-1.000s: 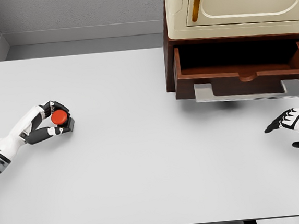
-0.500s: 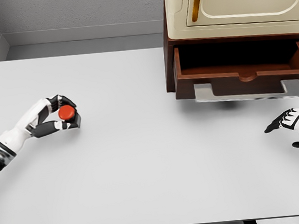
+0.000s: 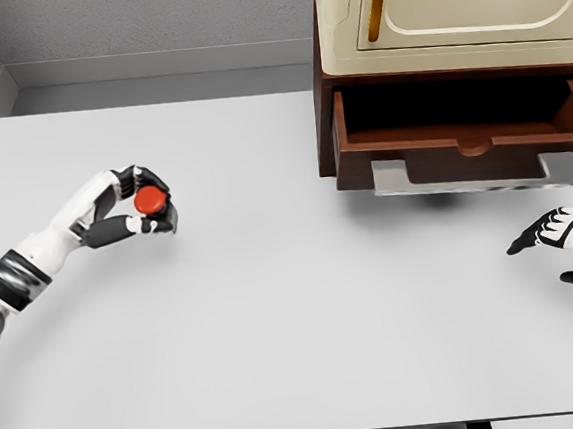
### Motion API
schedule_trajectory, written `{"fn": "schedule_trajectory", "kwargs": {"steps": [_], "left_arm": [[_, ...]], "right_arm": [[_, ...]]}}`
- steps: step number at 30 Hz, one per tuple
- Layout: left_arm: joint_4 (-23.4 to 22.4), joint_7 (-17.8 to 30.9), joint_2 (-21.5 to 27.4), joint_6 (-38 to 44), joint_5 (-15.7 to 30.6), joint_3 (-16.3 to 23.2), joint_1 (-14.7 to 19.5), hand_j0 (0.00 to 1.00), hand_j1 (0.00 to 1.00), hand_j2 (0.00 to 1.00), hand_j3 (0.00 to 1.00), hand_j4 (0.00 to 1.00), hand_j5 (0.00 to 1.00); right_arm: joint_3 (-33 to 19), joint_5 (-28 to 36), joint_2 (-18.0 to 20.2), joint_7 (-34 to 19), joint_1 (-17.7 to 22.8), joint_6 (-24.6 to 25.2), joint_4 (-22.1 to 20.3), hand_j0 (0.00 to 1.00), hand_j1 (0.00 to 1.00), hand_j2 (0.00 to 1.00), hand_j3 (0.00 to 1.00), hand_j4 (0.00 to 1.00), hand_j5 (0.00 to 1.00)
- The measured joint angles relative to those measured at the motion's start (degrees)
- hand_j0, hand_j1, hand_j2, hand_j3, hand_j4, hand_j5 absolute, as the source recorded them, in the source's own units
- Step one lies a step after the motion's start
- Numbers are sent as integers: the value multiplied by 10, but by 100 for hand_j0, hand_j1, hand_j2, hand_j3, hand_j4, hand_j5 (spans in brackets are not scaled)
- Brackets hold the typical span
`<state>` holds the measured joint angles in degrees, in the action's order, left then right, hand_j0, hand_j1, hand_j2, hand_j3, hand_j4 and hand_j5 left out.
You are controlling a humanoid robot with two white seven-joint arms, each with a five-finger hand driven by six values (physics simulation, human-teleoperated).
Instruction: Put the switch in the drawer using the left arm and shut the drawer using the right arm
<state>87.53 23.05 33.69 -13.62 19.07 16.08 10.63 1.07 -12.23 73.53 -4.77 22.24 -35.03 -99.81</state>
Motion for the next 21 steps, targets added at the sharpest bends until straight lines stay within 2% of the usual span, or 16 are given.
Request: {"fn": "schedule_trajectory", "kwargs": {"steps": [14,21], "left_arm": [[11,0,-53,18,-35,2,29,39,39,39,39,39,39],[32,0,-68,29,-40,4,41,39,39,39,39,39,39]], "right_arm": [[0,0,1,0,0,0,1,76,76,76,76,76,76],[0,0,1,0,0,0,1,75,75,75,75,75,75]]}}
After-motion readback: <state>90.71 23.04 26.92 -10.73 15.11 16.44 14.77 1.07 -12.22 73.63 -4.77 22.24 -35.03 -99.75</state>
